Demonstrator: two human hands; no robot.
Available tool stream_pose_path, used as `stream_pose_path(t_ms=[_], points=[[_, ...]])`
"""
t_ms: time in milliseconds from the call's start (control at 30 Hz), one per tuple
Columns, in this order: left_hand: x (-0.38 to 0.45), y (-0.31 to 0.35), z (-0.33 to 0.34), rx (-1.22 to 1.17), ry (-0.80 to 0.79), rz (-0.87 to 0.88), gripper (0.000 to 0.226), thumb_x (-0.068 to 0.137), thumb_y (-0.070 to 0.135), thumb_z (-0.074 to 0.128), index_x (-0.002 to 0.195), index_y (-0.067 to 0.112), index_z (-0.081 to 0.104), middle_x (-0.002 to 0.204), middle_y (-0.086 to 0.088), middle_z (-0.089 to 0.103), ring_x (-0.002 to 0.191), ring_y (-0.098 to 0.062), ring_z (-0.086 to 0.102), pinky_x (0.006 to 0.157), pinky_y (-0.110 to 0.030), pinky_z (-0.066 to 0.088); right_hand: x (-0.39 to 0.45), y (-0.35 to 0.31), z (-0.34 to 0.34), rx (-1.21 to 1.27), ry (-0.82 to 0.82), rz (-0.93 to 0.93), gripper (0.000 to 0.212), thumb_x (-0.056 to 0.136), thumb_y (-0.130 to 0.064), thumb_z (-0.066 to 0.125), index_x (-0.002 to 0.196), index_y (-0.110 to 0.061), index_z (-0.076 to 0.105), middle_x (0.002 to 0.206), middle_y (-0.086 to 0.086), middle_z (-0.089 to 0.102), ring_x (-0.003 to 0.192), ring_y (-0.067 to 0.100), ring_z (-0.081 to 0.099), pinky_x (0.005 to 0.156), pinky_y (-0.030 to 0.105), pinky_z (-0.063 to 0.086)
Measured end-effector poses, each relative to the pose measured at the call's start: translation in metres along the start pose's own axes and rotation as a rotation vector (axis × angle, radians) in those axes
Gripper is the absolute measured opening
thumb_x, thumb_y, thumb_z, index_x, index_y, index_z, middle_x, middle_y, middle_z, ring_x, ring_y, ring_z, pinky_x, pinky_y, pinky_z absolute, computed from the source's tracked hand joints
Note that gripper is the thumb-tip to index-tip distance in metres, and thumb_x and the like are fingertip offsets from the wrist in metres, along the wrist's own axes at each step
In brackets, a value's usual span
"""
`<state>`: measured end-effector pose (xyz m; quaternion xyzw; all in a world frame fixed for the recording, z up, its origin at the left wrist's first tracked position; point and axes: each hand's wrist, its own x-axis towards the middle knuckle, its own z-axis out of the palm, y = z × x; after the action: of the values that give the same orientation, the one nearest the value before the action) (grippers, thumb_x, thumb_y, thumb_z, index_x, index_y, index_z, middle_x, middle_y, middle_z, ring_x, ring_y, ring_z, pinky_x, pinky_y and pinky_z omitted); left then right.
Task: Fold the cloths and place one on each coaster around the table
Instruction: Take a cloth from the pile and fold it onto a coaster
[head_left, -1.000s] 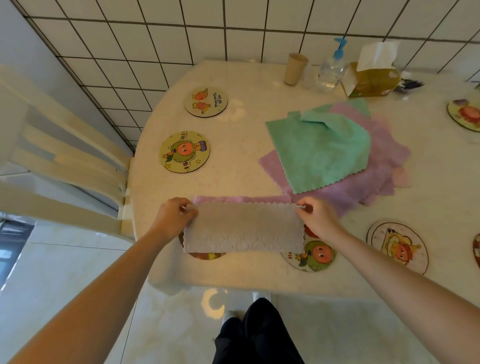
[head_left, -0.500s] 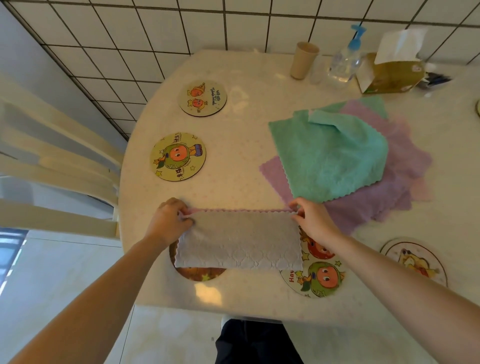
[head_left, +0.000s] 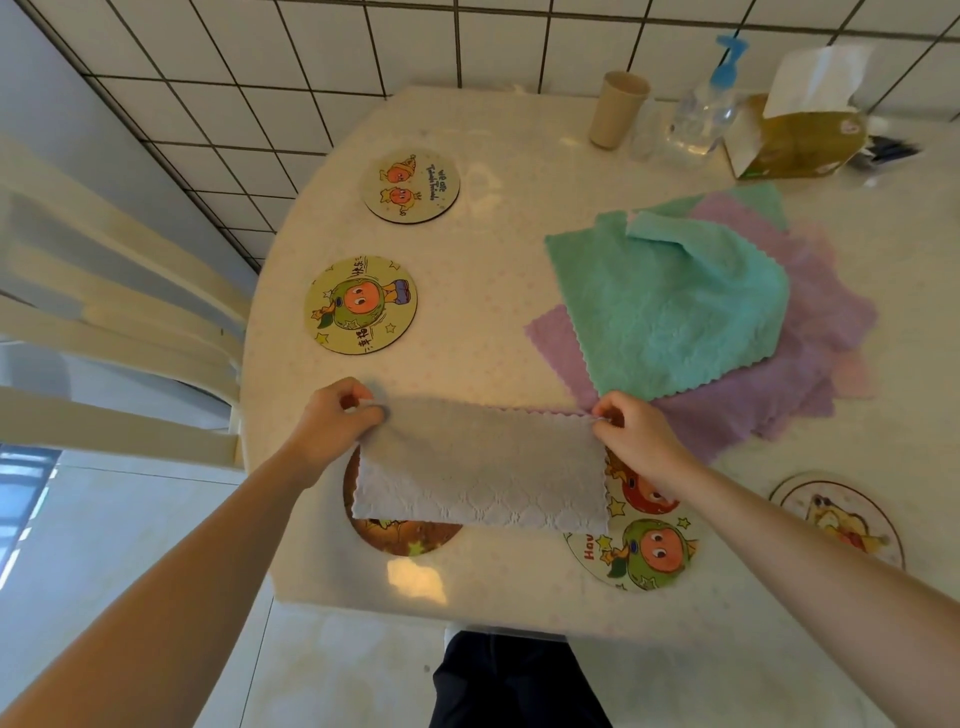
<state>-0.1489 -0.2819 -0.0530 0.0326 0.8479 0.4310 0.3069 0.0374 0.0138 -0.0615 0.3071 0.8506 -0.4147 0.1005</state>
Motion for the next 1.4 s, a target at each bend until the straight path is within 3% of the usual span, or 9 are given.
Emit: stream_pose_path(t_ms=[167, 267, 467, 567, 700, 767, 900, 1100, 1400], points=[[-0.002, 0.001, -0.031, -0.104, -0.004, 0.002, 0.011, 0.092, 0.015, 0.057, 0.084, 0.018, 0.051, 0.079, -0.005, 0.051, 0.066, -0.015, 0.051, 0.055, -0.026, 0.047, 0.002, -0.019, -0.007, 0.180, -0.074, 0.034, 0.015, 0.096, -0.029, 0.047, 0.108, -0.021, 0.050, 0.103, 0.020, 0.063, 0.090, 0.037, 0.061, 0.081, 0.043, 0.050], [0.012, 0.004, -0.046, 0.013, 0.031, 0.074, 0.009, 0.094, 0.019, 0.055, 0.086, 0.020, 0.050, 0.090, -0.002, 0.056, 0.070, -0.018, 0.052, 0.054, -0.030, 0.049, 0.016, -0.034, 0.001, 0.180, -0.006, 0.004, 0.017, 0.096, -0.030, 0.047, 0.109, -0.020, 0.048, 0.103, 0.010, 0.063, 0.091, 0.030, 0.062, 0.086, 0.049, 0.052], [0.059, 0.007, -0.049, 0.199, 0.242, 0.094, 0.022, 0.089, 0.017, 0.060, 0.108, 0.027, 0.054, 0.109, 0.002, 0.057, 0.099, -0.029, 0.059, 0.087, -0.048, 0.052, 0.050, -0.050, 0.021, 0.043, 0.106, 0.036, 0.020, 0.096, -0.020, 0.048, 0.113, -0.009, 0.046, 0.102, 0.006, 0.057, 0.086, 0.023, 0.059, 0.075, 0.043, 0.053], [0.044, 0.000, -0.022, 0.583, 0.400, 0.178, 0.041, 0.088, 0.008, 0.053, 0.129, 0.012, 0.050, 0.131, -0.011, 0.048, 0.116, -0.034, 0.048, 0.098, -0.044, 0.043, 0.049, -0.058, 0.028, -0.119, 0.107, 0.066, 0.030, 0.093, -0.010, 0.049, 0.121, -0.002, 0.041, 0.111, 0.015, 0.056, 0.087, 0.022, 0.055, 0.065, 0.028, 0.042], [-0.009, -0.031, 0.026, 0.856, 0.169, 0.628, 0.047, 0.097, 0.028, 0.038, 0.141, 0.013, 0.040, 0.148, -0.007, 0.040, 0.138, -0.028, 0.031, 0.113, -0.043, 0.027, 0.009, -0.073, 0.052, -0.472, 0.173, -0.222, 0.056, 0.090, -0.002, 0.046, 0.141, 0.001, 0.025, 0.140, 0.018, 0.034, 0.125, 0.030, 0.042, 0.101, 0.035, 0.042], [-0.028, -0.046, 0.044, 0.938, 0.004, 0.693, 0.054, 0.099, 0.041, 0.032, 0.148, 0.020, 0.029, 0.156, 0.000, 0.025, 0.146, -0.023, 0.016, 0.119, -0.039, 0.012, -0.013, -0.075, 0.073, -0.534, 0.006, -0.450, 0.057, 0.096, -0.007, 0.037, 0.148, -0.005, 0.016, 0.156, 0.013, 0.016, 0.143, 0.028, 0.017, 0.116, 0.034, 0.015], [-0.041, -0.066, 0.053, 0.990, -0.076, 0.613, 0.059, 0.098, 0.052, 0.020, 0.151, 0.027, 0.017, 0.159, 0.006, 0.010, 0.147, -0.017, -0.001, 0.119, -0.042, 0.007, -0.028, -0.054, 0.104, -0.735, -0.234, -0.703, 0.059, 0.095, -0.028, 0.001, 0.149, -0.007, 0.010, 0.159, 0.005, 0.004, 0.146, 0.023, -0.003, 0.119, 0.041, 0.005], [-0.043, -0.088, 0.019, 0.905, -0.005, 0.354, 0.062, 0.091, 0.062, 0.004, 0.148, 0.041, -0.006, 0.158, 0.015, -0.009, 0.145, -0.011, -0.015, 0.117, -0.048, -0.006, -0.028, -0.012, 0.082, -0.803, -0.123, -0.721, 0.055, 0.082, -0.005, 0.066, 0.134, -0.001, 0.048, 0.142, 0.012, 0.047, 0.132, 0.030, 0.043, 0.103, 0.044, 0.043], [-0.041, -0.071, 0.022, 0.837, 0.112, 0.046, 0.066, 0.095, 0.058, 0.017, 0.151, 0.030, -0.004, 0.159, 0.004, -0.014, 0.144, -0.024, -0.020, 0.111, -0.051, -0.018, -0.019, -0.015, 0.068, -0.852, 0.056, -0.835, 0.025, 0.071, 0.001, 0.065, 0.095, -0.007, 0.062, 0.099, 0.008, 0.062, 0.092, 0.026, 0.060, 0.070, 0.036, 0.052]])
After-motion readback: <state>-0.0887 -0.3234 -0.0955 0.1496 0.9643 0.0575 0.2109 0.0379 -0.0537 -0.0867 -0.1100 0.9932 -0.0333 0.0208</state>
